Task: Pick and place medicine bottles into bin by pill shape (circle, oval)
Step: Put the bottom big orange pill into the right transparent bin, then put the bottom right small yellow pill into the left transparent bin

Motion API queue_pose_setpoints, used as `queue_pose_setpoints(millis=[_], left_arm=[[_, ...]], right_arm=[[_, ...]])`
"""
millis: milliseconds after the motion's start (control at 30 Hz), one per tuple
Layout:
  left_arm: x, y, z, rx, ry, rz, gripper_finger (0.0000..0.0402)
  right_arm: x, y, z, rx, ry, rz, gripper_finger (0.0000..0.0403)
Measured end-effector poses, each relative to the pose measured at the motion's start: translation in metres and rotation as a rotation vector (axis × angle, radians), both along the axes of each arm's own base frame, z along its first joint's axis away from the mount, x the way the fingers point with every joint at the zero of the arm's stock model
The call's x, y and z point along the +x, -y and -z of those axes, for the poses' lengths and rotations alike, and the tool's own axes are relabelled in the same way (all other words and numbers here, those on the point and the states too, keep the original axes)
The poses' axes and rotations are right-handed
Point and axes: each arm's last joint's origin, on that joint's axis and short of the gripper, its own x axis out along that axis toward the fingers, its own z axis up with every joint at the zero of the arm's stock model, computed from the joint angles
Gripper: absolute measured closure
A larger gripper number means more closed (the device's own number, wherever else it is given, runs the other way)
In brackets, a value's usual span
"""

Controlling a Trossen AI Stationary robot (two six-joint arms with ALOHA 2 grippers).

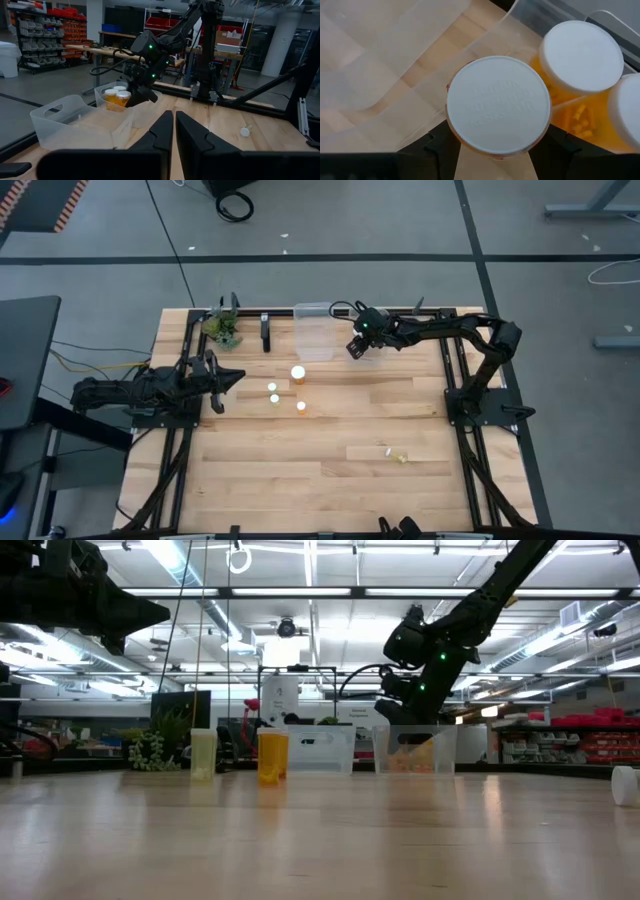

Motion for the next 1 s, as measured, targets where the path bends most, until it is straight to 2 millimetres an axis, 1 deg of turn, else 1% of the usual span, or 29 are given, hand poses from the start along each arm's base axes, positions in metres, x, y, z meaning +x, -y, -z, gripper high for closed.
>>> queue_pose_setpoints(millis=[100,233,400,533,733,1000], left_arm=[[0.0000,0.0000,0.0001,0.000,0.000,0.000,0.0370],[0.0000,0.0000,0.0000,0.000,0.000,0.000,0.0366],[0.0000,0.0000,0.0000,0.000,0.000,0.000,0.0370],[0.0000,0.0000,0.0000,0.000,0.000,0.000,0.0373],[0.0000,0.0000,0.0000,0.000,0.000,0.000,0.0366],[0.0000,0.0000,0.0000,0.000,0.000,-0.001,0.0363]], right_arm=[[0.0001,-0.0002,0.0001,0.004,0.002,-0.005,0.0193],[0.0000,-0.0003,0.0002,0.006,0.001,-0.009,0.0182],[0.0000,-0.0004,0.0004,0.007,-0.001,-0.012,0.0170],[0.0000,-0.0004,0.0006,0.007,-0.003,-0.016,0.0169],[-0.0005,-0.0008,-0.0002,0.035,-0.026,-0.032,0.0169],[0.0034,0.0013,-0.0074,0.032,-0.050,-0.053,0.0169]])
